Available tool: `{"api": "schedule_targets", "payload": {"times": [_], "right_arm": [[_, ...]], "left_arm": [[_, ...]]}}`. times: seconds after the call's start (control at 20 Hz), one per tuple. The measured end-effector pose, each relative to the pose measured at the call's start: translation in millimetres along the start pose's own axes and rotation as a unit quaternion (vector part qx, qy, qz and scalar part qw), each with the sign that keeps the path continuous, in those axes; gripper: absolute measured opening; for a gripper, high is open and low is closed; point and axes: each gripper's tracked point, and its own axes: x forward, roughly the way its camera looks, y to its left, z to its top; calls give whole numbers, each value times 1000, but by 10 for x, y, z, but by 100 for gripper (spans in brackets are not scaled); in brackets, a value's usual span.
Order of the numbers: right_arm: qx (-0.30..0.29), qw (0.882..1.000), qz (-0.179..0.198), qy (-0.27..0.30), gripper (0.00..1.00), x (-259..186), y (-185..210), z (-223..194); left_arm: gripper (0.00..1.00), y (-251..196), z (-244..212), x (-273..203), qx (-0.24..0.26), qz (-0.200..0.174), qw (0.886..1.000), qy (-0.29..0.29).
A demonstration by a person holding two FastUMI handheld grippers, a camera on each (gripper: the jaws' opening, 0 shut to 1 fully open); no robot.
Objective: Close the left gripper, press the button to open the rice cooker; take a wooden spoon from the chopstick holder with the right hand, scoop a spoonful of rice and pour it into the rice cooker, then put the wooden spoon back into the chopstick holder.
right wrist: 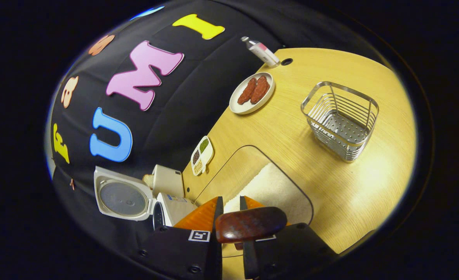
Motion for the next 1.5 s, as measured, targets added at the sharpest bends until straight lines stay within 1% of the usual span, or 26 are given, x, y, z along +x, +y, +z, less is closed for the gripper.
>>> {"api": "schedule_targets", "payload": {"times": [0.05,0.2,0.25,0.3,0.4,0.5,0.65,0.75,1.05,1.25,1.4,1.5], "right_arm": [[10,1000,-3,-6,21,-26,-5,67],[38,999,6,-18,21,-131,103,256],[46,999,10,-19,21,-154,149,307],[56,998,13,-21,21,-179,199,357],[72,997,18,-30,21,-233,294,462],[80,996,27,-35,21,-293,422,536],[97,993,50,-35,21,-372,682,629],[112,991,57,-32,21,-390,836,650],[140,986,96,-6,21,-404,1437,520],[125,984,123,19,21,-360,1922,286],[121,982,144,35,21,-323,2315,84],[105,981,156,42,20,-265,2544,-77]], "left_arm": [[96,6,13,-4,2,0,1000,-1],[96,-7,96,-22,21,2,1000,-9],[98,-16,136,-27,23,3,1000,-15],[96,-49,178,-24,22,-1,1000,-19],[96,-114,253,-31,20,-7,999,-27],[96,-153,326,-33,22,-10,999,-35],[96,-192,419,-43,31,-9,998,-47],[96,-216,477,-78,25,-11,998,-55],[96,-124,511,-182,12,-5,998,-63],[96,79,598,-296,3,12,997,-74],[96,248,749,-428,-9,27,996,-90],[96,308,825,-486,-17,30,994,-99]]}}
